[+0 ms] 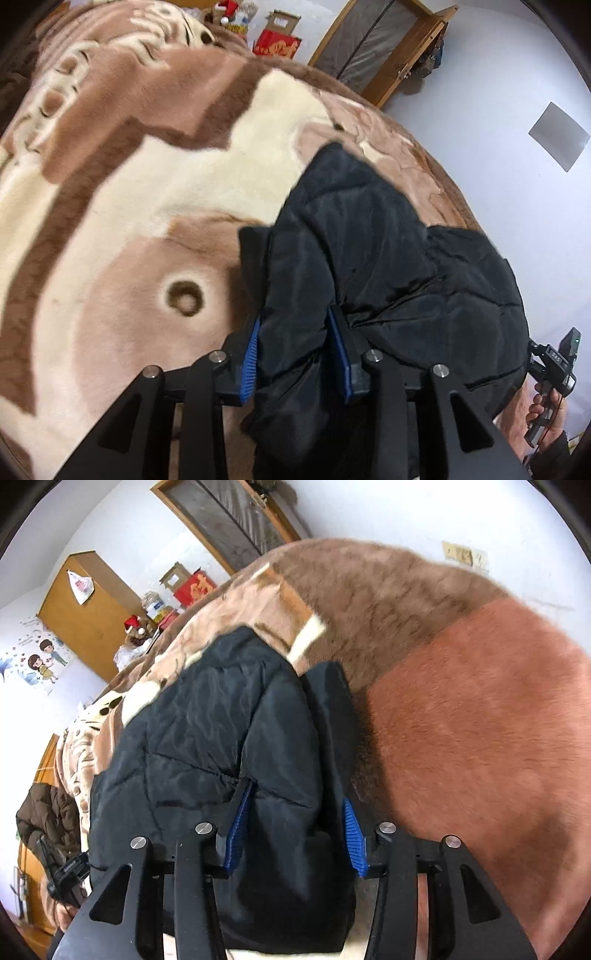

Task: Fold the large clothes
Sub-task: 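Fold the held jacket edge over onto the bundle with both grippers, then open both grippers and pull them back from the folded jacket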

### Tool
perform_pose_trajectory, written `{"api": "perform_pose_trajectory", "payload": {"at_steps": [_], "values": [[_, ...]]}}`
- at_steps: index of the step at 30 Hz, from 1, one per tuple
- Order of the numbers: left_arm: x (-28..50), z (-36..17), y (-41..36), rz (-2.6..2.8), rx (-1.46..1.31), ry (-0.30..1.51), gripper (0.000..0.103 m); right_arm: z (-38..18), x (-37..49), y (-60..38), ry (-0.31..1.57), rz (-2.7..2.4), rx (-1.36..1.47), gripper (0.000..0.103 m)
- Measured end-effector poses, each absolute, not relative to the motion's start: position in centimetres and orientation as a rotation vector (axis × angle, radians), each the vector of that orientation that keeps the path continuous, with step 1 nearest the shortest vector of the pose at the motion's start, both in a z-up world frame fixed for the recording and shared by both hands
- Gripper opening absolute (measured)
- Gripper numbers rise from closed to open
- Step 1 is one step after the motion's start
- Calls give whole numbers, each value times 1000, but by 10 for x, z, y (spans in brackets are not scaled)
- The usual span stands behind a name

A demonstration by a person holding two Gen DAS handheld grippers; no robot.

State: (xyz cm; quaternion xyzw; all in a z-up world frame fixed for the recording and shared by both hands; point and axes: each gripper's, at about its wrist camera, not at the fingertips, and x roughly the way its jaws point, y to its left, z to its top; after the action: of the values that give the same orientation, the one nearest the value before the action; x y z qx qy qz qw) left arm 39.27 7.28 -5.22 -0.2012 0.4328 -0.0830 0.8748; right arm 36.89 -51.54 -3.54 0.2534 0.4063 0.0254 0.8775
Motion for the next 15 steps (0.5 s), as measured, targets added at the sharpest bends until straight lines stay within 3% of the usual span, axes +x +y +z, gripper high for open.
{"api": "perform_pose_trajectory", "payload": {"at_steps": [8, 15], "values": [[399, -7, 64, -169, -357, 780, 36, 16, 363, -480, 693, 21, 319, 46], [445, -45, 17, -200, -261, 866, 37, -42, 415, -462, 859, 14, 215, 46]]}}
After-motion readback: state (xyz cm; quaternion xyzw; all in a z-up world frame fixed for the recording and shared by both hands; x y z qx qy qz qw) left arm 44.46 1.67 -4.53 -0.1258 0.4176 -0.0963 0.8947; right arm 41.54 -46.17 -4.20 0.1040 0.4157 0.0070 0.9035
